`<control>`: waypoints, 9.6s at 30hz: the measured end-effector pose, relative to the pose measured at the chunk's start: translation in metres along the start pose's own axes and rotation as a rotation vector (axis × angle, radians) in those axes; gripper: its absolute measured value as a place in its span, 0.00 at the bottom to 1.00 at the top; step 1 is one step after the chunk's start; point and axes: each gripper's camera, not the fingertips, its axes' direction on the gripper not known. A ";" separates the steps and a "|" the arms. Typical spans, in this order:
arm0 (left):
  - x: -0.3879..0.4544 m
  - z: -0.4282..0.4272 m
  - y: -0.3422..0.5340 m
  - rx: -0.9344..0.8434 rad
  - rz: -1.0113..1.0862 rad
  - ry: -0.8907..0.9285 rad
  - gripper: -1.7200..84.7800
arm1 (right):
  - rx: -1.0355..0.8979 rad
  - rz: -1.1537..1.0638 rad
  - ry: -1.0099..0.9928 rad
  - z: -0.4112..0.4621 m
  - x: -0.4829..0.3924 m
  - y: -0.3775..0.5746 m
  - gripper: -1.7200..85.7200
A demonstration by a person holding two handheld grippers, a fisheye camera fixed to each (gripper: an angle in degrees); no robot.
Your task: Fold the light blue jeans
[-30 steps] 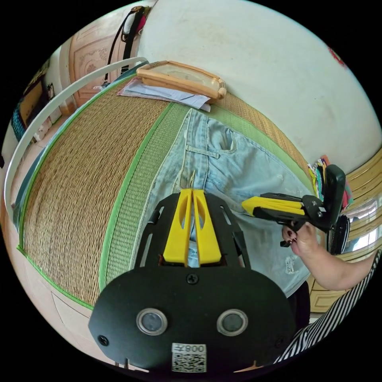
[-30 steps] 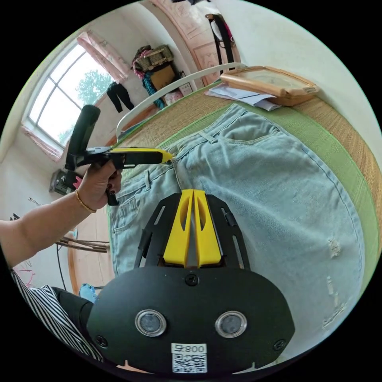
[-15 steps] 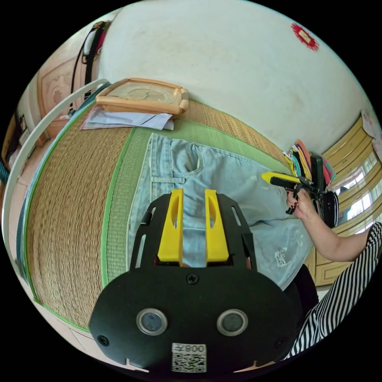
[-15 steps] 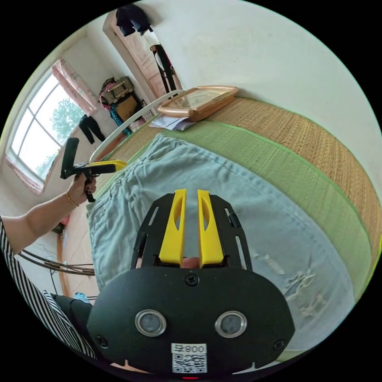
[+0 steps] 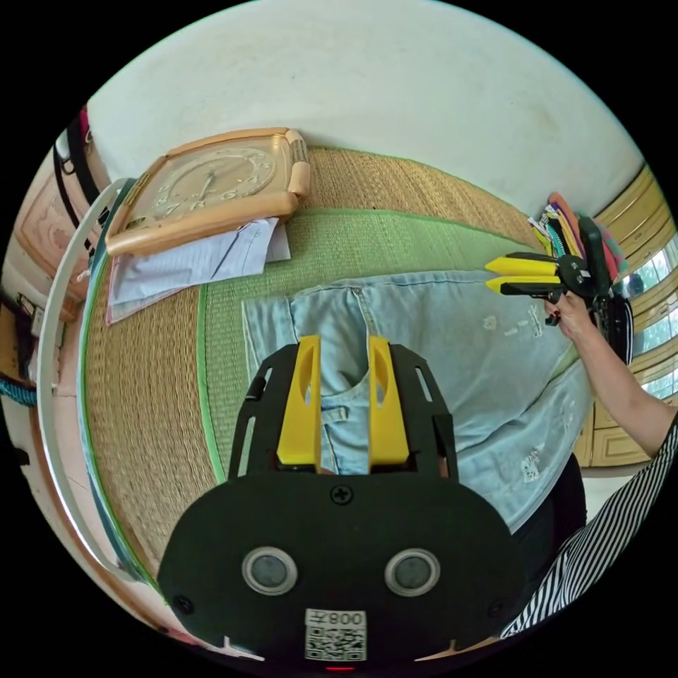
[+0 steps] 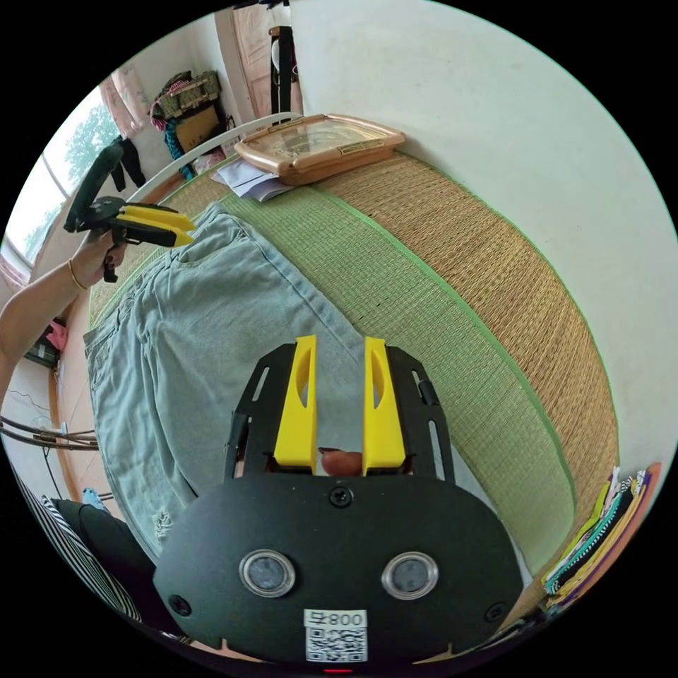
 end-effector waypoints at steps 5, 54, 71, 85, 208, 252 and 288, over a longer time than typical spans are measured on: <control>-0.005 -0.040 -0.051 -0.095 0.073 -0.093 0.15 | -0.058 -0.031 0.023 0.020 0.005 -0.009 0.14; 0.071 -0.337 0.057 -0.236 0.270 -0.241 0.04 | -0.100 0.061 0.042 -0.143 0.036 0.167 0.03; 0.152 -0.387 0.304 -0.197 0.342 -0.181 0.04 | -0.085 0.076 0.086 -0.298 -0.110 0.342 0.03; 0.212 -0.352 0.453 -0.257 0.363 -0.199 0.05 | -0.116 0.001 0.085 -0.345 -0.231 0.433 0.04; 0.567 -0.124 0.264 -0.223 0.307 0.437 0.10 | -0.270 0.760 -0.046 0.209 -0.172 0.353 0.12; 0.746 -0.424 0.270 -0.345 0.638 0.391 0.02 | 0.294 0.951 -0.232 0.259 -0.381 0.878 0.02; 0.745 -0.475 0.205 -0.373 0.290 0.553 0.07 | 0.300 1.029 -0.321 0.342 -0.446 1.025 0.03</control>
